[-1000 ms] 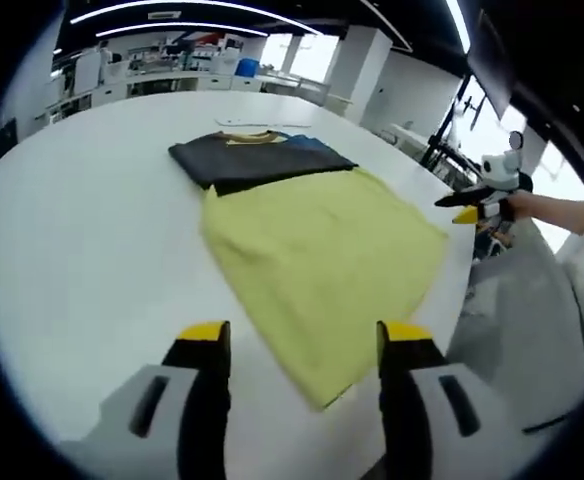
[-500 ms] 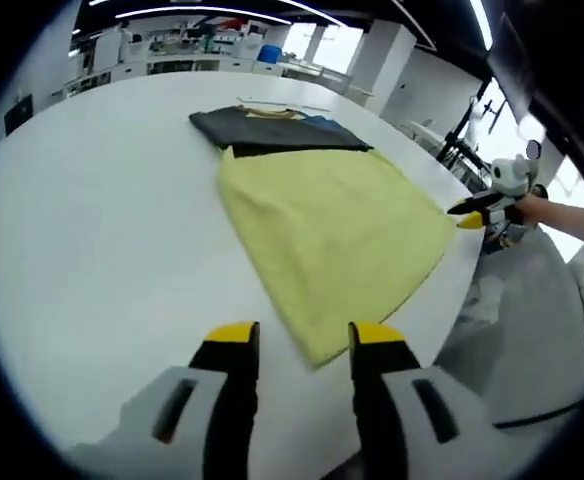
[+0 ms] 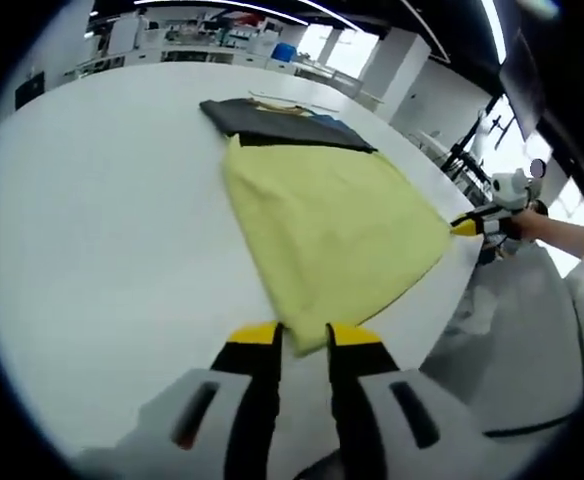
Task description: Fold the garment on the visible template until the final outline fits inside the template.
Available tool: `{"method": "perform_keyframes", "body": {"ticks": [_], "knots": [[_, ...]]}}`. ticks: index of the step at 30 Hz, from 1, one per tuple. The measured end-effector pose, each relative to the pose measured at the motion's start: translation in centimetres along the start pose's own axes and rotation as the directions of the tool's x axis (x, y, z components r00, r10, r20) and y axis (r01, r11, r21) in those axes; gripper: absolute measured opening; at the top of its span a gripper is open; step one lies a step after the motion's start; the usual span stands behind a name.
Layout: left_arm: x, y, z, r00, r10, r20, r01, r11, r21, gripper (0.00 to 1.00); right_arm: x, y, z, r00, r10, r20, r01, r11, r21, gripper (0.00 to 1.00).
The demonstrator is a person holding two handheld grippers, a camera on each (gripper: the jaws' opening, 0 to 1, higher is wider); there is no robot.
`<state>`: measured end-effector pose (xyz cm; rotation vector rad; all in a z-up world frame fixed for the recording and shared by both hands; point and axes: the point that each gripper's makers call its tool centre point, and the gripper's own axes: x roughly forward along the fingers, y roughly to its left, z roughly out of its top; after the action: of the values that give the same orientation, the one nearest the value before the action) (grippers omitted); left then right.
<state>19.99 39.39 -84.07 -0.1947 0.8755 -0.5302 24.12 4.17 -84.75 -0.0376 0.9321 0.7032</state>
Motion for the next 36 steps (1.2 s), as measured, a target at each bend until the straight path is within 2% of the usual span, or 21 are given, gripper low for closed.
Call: {"method": "perform_keyframes", "body": {"ticks": [2, 3, 7, 13, 18, 23, 30, 36], "knots": [[0.0, 0.2, -0.2, 1.0, 0.005, -0.006, -0.005, 1.0, -0.013, 0.05, -0.1, -0.2, -0.2, 1.0, -0.013, -0.011, 0.013, 1.0, 0.003, 0.0], [0.0, 0.3, -0.3, 1.0, 0.012, -0.011, -0.012, 1.0, -0.014, 0.01, -0.1, -0.2, -0.1, 1.0, -0.015, -0.003, 0.016, 1.0, 0.012, 0.0], [-0.1, 0.1, -0.4, 1.0, 0.01, -0.006, -0.011, 1.0, -0.023, 0.0, -0.5, 0.2, 0.2, 1.0, -0.008, 0.015, 0.007, 0.999, 0.053, 0.0], [-1.1, -0.3, -0.5, 0.999, -0.029, 0.014, 0.03, 0.997, -0.069, 0.0, -1.5, 0.6, 0.4, 0.999, 0.016, 0.047, -0.021, 0.994, 0.111, 0.0], [-2.6, -1.0, -0.9, 0.998, -0.064, 0.019, 0.065, 0.99, -0.123, 0.0, -2.8, 1.7, 0.4, 0.997, 0.047, 0.064, -0.058, 0.982, 0.178, 0.0], [-4.0, -1.8, -1.4, 0.996, -0.094, 0.013, 0.095, 0.986, -0.139, 0.0, -4.1, 2.0, -0.4, 0.993, 0.071, 0.094, -0.094, 0.959, 0.267, 0.0], [-6.2, -2.9, -1.3, 0.993, -0.111, 0.027, 0.114, 0.98, -0.166, 0.0, -6.3, 3.8, -0.8, 0.989, 0.085, 0.119, -0.119, 0.94, 0.32, 0.0], [-8.0, -3.7, -0.5, 0.993, -0.108, 0.057, 0.117, 0.975, -0.191, 0.0, -7.4, 4.8, -0.6, 0.987, 0.113, 0.116, -0.146, 0.934, 0.327, 0.0]]}}
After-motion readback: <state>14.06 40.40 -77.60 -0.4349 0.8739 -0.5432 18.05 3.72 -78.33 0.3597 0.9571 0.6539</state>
